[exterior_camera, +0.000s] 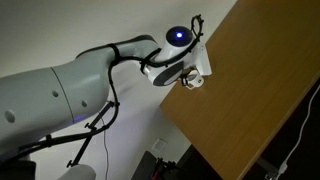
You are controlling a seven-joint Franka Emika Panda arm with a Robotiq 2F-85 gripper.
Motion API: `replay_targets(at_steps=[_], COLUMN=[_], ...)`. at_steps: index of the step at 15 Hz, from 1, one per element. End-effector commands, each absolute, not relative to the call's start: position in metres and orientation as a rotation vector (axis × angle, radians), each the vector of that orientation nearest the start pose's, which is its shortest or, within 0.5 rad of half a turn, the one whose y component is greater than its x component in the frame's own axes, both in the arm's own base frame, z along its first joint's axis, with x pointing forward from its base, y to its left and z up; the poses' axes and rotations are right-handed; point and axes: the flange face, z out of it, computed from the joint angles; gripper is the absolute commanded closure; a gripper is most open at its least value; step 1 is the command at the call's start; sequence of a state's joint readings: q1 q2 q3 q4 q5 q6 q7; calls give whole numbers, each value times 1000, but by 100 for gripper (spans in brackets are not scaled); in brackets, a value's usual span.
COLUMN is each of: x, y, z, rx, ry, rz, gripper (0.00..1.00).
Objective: Pick up the pen from the table and put it in the white mug cup.
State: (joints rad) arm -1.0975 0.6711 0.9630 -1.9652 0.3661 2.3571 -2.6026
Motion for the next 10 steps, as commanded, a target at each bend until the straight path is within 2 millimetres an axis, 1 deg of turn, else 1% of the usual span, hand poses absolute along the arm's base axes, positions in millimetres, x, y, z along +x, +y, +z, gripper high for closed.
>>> replay_targets(at_steps=[1,5,7,10], x=[596,598,598,598], y=[-110,-107,-101,-97], z=[256,254,251,244], rx=[1548,1441,1429,1522], ry=[2760,2810,2817,2799], rz=[1248,1370,1427,1474], gripper=[95,95,95,95])
